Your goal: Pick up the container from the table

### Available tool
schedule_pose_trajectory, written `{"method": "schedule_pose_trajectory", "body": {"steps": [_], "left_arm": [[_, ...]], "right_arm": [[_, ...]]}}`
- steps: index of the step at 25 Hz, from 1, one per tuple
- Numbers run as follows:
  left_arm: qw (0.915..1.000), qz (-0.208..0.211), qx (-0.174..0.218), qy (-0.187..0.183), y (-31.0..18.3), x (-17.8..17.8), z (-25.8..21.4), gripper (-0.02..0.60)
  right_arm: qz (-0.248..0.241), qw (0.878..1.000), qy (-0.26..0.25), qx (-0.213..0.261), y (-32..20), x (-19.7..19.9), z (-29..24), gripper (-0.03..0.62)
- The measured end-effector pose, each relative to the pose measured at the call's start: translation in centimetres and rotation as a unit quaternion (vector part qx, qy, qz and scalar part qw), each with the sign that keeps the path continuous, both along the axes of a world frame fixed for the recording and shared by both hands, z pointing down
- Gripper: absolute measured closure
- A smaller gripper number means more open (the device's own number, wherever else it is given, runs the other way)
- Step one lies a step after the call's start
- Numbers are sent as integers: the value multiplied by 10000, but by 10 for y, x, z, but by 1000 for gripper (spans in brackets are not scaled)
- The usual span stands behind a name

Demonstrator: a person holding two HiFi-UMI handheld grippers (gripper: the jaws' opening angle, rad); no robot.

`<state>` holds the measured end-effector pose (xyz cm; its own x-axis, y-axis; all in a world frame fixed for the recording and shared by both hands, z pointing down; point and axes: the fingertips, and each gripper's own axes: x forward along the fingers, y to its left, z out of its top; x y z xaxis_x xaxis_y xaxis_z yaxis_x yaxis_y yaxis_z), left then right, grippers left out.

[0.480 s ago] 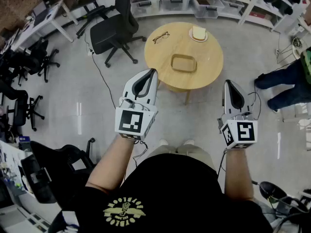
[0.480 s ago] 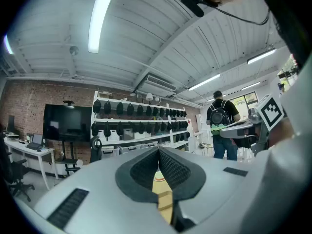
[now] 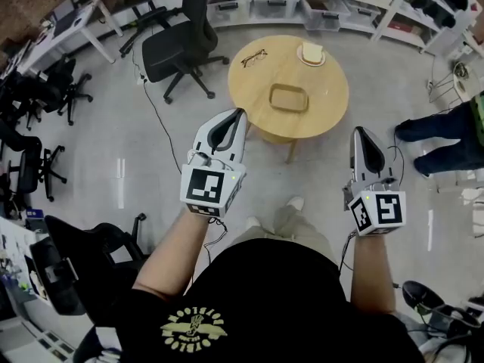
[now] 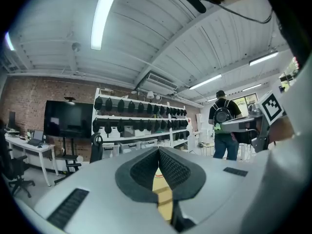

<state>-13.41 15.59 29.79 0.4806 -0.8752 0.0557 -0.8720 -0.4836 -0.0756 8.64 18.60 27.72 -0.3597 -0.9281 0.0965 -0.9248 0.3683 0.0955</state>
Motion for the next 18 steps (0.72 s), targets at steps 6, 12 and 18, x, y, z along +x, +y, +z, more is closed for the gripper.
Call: {"method": "schedule_pose_trajectory", "body": {"steps": [6, 12, 18], "left_arm": [[10000, 15, -10, 0, 1, -2, 0, 565], [9999, 21, -107, -4, -12, 7, 9, 565], [9996, 19, -245, -125, -31, 16, 20, 565]], "right_arm": [[-2, 9999, 34, -119, -3, 8, 1, 579], [-72, 9994, 87, -325, -18, 16, 12, 579], [-120, 9990, -19, -435, -42, 27, 29, 579]]}}
